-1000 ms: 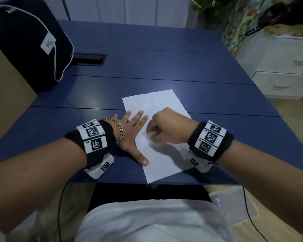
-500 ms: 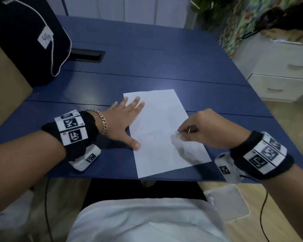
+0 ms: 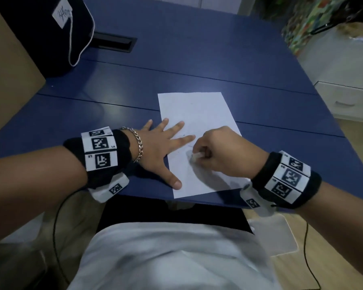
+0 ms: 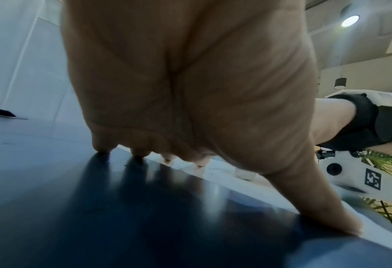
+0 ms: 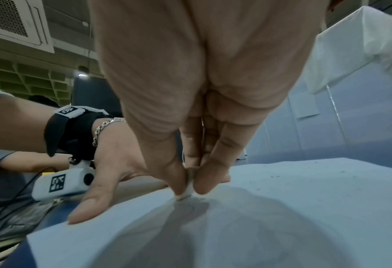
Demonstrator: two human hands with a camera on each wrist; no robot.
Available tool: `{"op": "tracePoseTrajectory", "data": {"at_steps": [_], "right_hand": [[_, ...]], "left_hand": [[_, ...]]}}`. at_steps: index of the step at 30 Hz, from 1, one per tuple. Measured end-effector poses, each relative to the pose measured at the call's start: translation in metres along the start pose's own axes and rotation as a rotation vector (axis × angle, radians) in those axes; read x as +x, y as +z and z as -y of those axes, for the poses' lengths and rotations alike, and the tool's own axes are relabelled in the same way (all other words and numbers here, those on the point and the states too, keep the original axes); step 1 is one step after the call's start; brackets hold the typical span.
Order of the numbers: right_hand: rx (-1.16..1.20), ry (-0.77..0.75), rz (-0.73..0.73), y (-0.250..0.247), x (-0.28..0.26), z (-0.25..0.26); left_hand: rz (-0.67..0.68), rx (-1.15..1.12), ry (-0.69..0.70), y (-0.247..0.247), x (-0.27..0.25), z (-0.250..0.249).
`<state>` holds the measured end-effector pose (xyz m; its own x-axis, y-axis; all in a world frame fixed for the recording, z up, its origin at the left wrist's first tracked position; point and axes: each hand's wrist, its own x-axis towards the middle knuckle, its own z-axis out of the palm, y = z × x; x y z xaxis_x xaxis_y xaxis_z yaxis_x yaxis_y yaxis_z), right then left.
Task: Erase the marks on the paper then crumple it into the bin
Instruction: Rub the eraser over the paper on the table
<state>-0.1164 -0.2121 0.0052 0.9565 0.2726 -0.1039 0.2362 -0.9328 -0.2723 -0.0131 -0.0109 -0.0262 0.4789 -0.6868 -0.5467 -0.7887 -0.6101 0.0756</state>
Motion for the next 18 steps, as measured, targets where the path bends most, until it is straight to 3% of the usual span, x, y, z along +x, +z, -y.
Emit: {"op": "tracePoseTrajectory", "data": {"at_steps": [3,6,12,16,18], "right_hand": [[-0.024,-0.075,0.040,0.005,-0.005,0.010],[-0.021,-0.146,0.194,-0.002,-0.008,0.013],[-0.042,-0.044,0.004,-0.002,0.009,-0.002],[-0.041,-0.150,0.208,0.000,-0.008,0.019],[-0.060,-0.165,0.237,-0.006,-0.001,0.011]], "left_hand": [[0.020,0.011,-0.028,0.003,0.001,-0.002],[0.023,0.032,-0.040,0.002,0.003,-0.005],[0.056,0.039,-0.061,-0.001,0.003,-0.007],[0.051,0.054,-0.067,-0.001,0.002,-0.009],[0.045,0.057,-0.068,-0.002,0.001,-0.010]]}}
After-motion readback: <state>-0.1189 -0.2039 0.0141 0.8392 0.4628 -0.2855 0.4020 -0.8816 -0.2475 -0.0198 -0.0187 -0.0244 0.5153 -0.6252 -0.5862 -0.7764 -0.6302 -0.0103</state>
